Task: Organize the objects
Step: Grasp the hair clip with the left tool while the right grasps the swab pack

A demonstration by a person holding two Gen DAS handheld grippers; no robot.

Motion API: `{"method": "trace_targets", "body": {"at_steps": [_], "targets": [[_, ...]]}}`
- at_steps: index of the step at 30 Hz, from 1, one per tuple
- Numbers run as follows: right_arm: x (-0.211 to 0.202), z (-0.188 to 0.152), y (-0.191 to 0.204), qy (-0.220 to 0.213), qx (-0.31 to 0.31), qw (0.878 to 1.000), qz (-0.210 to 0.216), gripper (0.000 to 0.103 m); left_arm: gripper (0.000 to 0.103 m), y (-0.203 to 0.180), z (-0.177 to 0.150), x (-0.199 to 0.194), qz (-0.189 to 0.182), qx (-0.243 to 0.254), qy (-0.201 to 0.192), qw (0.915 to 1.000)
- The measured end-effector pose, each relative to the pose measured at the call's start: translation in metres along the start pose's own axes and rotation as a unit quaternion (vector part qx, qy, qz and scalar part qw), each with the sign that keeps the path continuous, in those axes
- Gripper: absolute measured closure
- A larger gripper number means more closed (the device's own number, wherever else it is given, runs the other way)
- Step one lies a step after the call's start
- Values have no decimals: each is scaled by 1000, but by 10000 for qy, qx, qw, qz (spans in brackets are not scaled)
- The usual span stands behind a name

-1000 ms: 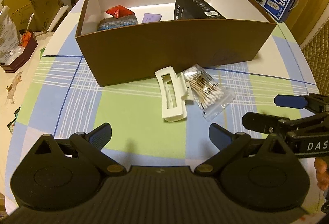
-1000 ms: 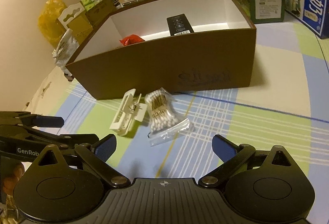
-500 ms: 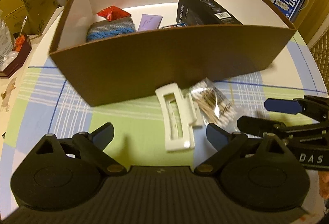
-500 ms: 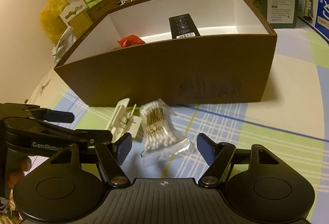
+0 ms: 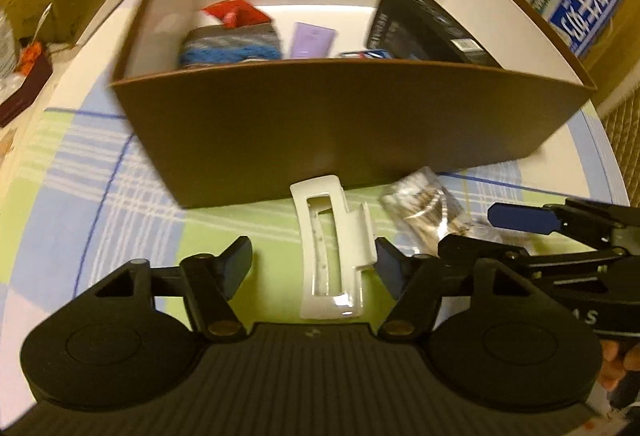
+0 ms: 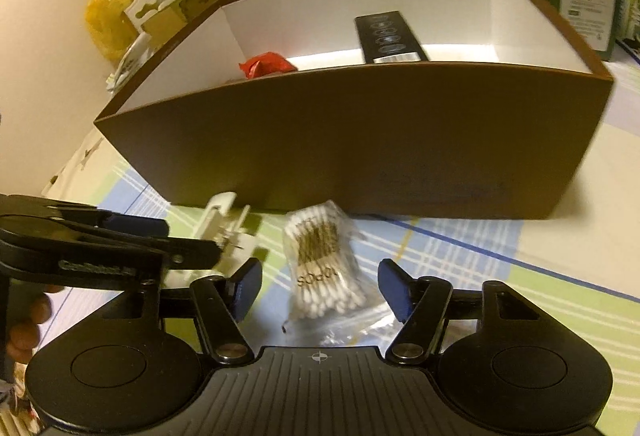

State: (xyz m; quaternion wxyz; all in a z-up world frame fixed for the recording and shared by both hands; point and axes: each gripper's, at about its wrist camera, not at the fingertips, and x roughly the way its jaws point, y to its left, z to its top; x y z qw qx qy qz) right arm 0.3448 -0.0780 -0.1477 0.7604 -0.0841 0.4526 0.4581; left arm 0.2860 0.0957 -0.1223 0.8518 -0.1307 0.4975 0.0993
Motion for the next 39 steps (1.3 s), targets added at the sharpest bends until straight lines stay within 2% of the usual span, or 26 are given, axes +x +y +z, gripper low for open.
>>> {"method": "trace_targets", "body": {"at_steps": [5, 7, 10, 14, 16, 18, 21, 24, 26, 28, 29, 35, 39], "targets": [[14, -1, 5, 34, -81, 9999, -50, 57, 41, 22, -10, -4, 203, -136, 81, 9997], [16, -4, 6, 63, -132, 9998, -119, 73, 42, 30, -14, -4, 286, -183, 140, 9993], [13, -9, 4, 74, -147, 9997, -186, 79, 43, 36, -20, -7, 315, -208, 151, 9992], [4, -16, -4, 127, 23, 9995, -276, 79, 39, 33, -19, -9, 253, -13, 45, 9997], [-2, -20, -9, 142, 92, 9993, -328, 79, 34, 27, -16, -8, 282, 272, -55, 9992], [-8, -24, -15, 162, 159, 9990, -382, 79, 33, 19, -13, -3, 355, 647, -107, 9972], [-15, -26, -21, 186, 236, 9985, -461, 79, 34, 11, -9, 8, 414, 979, -53, 9943], [-22, -27, -25, 217, 297, 9980, -509, 78, 44, 10, -6, 19, 395, 977, 68, 9944], [-25, -26, -27, 194, 359, 9977, -533, 72, 56, 11, -5, 20, 268, 847, 88, 9960], [-26, -25, -27, 146, 407, 9975, -559, 48, 61, 10, -5, 20, 267, 707, 89, 9971], [-25, -24, -26, 120, 411, 9974, -577, 45, 62, 9, -5, 20, 297, 647, 90, 9974], [-7, -20, -13, 209, 123, 9971, -727, 47, 65, 12, -12, 14, 340, 180, 131, 9992], [-3, -23, 0, 229, -413, 9948, -903, 67, 65, 14, -20, 9, 362, 52, 134, 9992]]}}
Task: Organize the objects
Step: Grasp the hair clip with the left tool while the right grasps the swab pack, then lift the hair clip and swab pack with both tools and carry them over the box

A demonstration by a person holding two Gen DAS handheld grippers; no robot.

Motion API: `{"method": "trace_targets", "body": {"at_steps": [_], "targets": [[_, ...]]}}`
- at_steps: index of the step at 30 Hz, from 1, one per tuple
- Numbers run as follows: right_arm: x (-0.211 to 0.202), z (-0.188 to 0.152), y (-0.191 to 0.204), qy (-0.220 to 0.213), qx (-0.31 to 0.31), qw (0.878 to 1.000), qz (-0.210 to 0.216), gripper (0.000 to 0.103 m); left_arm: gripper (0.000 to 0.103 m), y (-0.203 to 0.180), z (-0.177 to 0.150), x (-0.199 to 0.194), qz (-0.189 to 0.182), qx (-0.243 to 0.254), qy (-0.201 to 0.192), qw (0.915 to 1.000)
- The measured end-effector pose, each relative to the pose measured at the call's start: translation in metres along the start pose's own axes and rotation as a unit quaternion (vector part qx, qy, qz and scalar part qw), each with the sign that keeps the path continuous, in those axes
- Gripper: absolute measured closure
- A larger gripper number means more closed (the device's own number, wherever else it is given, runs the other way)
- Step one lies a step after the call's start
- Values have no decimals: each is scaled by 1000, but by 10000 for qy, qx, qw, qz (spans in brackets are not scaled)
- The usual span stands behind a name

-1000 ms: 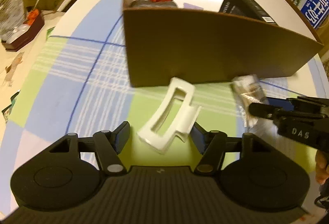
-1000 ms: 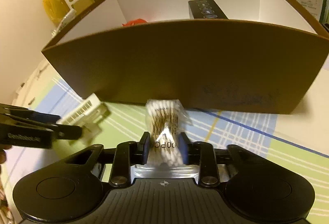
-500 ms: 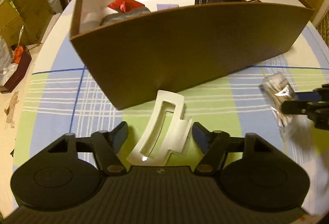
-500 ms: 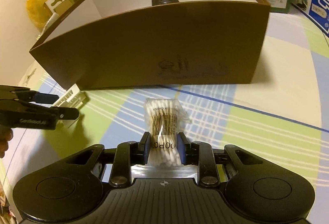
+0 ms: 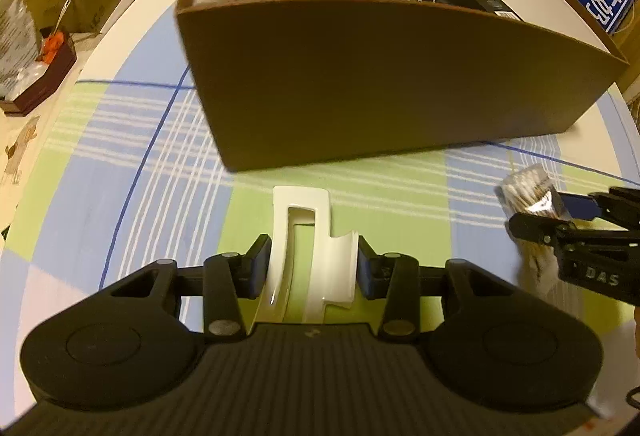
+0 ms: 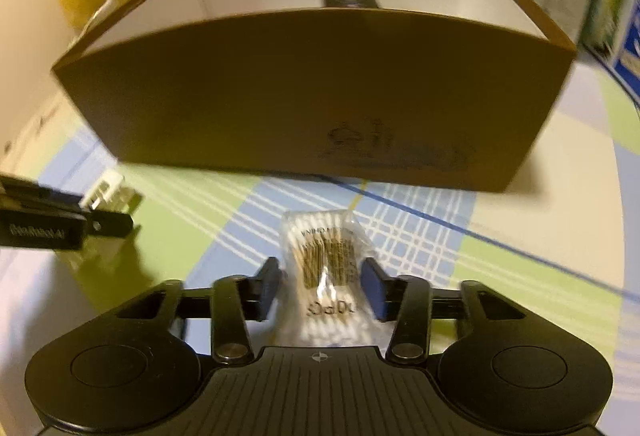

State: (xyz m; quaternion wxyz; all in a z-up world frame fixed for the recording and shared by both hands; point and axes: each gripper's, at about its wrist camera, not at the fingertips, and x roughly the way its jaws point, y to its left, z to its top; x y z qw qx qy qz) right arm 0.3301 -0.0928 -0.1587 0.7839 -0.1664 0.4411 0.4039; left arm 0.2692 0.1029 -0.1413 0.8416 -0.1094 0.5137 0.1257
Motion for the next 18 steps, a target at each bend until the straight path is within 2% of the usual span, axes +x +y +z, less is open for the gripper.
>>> {"method": "trace_targets", "body": {"at_steps": [6, 18], "targets": [[-3, -6, 8, 92, -213, 9997, 76, 79, 65, -1, -14, -8, 12, -48, 19, 10000], [-16, -28, 23, 213, -261, 9990, 283, 82, 65, -8, -47, -28, 16, -41, 109, 9999]]}}
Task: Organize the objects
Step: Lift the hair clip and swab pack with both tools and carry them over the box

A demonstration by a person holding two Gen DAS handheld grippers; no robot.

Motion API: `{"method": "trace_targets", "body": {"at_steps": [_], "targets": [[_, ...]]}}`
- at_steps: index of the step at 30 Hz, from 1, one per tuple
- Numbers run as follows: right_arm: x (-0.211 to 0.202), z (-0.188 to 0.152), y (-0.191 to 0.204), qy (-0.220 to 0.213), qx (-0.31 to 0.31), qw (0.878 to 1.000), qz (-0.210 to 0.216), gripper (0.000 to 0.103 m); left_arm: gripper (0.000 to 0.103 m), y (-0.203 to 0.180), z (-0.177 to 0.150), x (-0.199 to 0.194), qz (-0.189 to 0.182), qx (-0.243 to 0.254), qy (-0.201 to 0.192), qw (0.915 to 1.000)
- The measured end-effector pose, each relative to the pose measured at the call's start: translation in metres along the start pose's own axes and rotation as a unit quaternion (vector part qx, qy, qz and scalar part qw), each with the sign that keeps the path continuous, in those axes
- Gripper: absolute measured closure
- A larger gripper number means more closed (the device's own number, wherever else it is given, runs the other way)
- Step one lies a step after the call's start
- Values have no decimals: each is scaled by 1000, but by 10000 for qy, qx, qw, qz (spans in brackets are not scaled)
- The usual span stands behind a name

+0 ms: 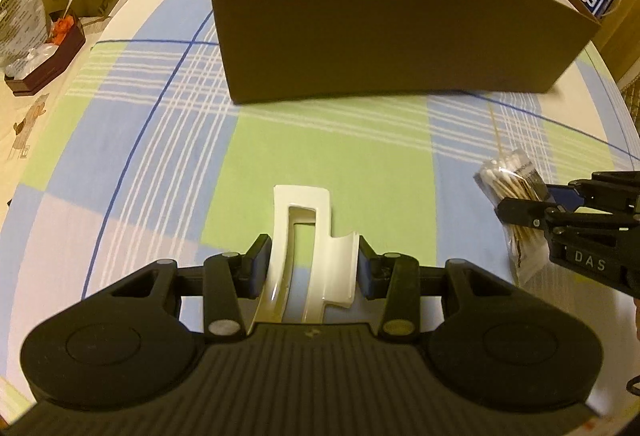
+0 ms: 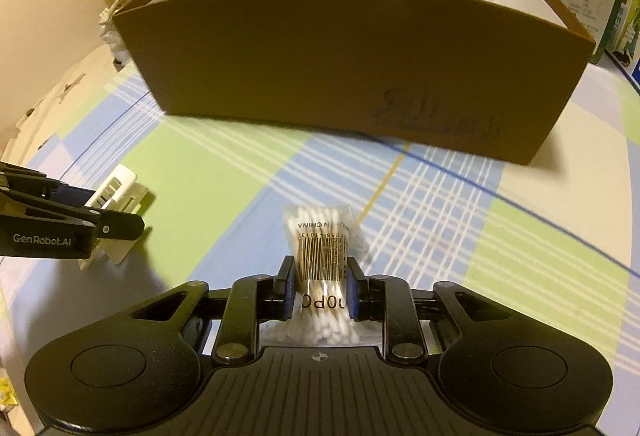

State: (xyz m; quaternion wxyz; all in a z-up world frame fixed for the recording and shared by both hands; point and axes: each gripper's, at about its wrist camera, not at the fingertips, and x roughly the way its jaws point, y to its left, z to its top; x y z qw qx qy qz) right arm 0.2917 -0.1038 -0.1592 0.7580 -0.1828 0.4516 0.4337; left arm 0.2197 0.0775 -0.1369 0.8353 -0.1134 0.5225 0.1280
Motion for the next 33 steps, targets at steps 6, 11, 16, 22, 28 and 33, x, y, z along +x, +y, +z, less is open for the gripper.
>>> {"method": "trace_targets", "body": {"at_steps": [6, 11, 16, 22, 28, 33], "targets": [[-9, -14, 5, 57, 18, 9999, 114, 82, 66, -6, -19, -11, -45, 46, 33, 10000], [-14, -22, 5, 105, 68, 9997, 208, 82, 66, -11, -33, -19, -117, 70, 67, 9999], [-22, -31, 7, 157, 109, 9994, 289, 83, 66, -14, -43, -26, -164, 100, 78, 9998], [-32, -37, 6, 153, 225, 9989, 394, 84, 66, -19, -46, -39, -246, 142, -52, 9996], [-51, -32, 4, -63, 413, 9977, 529, 84, 66, -24, -36, -62, -348, 184, -354, 9986], [-68, -21, 4, -309, 509, 9964, 606, 84, 66, -28, -20, -81, -446, 213, -641, 9967]]}}
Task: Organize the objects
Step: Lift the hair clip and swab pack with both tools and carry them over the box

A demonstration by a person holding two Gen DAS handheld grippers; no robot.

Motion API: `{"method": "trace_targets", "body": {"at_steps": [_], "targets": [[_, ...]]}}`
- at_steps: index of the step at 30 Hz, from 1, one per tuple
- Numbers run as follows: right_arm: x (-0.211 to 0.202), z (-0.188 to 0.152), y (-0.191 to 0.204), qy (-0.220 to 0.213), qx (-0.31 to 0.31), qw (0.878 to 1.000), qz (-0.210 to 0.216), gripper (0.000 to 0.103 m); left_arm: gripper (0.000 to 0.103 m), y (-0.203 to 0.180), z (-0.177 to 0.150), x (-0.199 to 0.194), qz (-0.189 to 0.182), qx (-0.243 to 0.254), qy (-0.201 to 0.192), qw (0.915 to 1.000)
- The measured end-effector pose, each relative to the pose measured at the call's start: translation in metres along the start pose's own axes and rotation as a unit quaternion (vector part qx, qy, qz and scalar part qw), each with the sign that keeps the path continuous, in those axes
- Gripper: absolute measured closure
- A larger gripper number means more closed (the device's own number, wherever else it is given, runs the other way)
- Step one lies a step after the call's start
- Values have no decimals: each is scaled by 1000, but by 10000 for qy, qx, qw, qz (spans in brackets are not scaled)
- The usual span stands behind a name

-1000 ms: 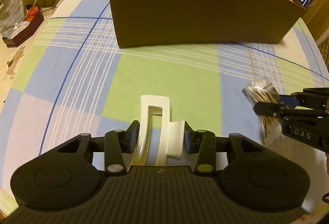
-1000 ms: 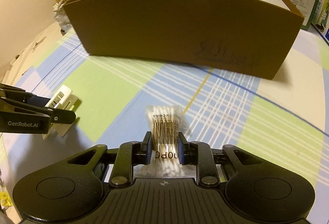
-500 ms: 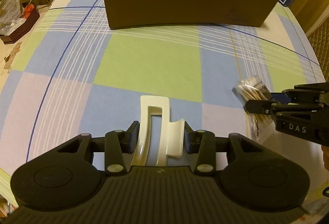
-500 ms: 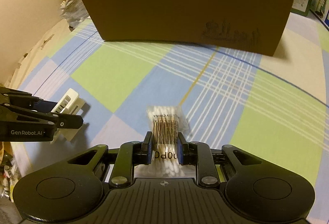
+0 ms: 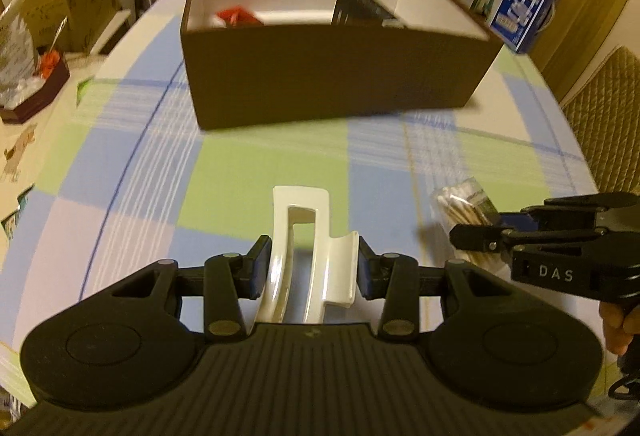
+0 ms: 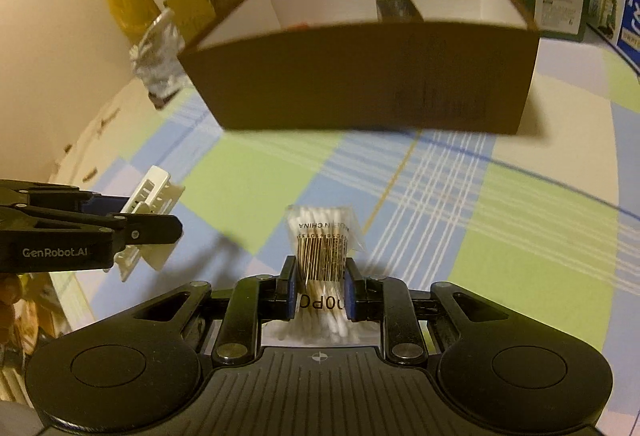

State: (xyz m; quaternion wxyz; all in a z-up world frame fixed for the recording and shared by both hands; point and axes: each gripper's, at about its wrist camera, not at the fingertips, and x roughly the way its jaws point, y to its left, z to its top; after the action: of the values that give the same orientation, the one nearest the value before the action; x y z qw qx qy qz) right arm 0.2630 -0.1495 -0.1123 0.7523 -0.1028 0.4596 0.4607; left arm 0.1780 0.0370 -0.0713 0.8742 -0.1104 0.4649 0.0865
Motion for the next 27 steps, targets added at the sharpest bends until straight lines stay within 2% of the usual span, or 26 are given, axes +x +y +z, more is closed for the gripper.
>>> {"method": "trace_targets", "body": {"at_steps": [14, 27], "targets": [[-32, 45, 0, -618, 119, 9980, 78, 84, 66, -4, 48, -16, -115, 176, -406, 9990], [-38, 108, -23, -1162, 122, 9926, -334, 84, 66, 7, 113, -2, 36, 402, -812, 9959]]}}
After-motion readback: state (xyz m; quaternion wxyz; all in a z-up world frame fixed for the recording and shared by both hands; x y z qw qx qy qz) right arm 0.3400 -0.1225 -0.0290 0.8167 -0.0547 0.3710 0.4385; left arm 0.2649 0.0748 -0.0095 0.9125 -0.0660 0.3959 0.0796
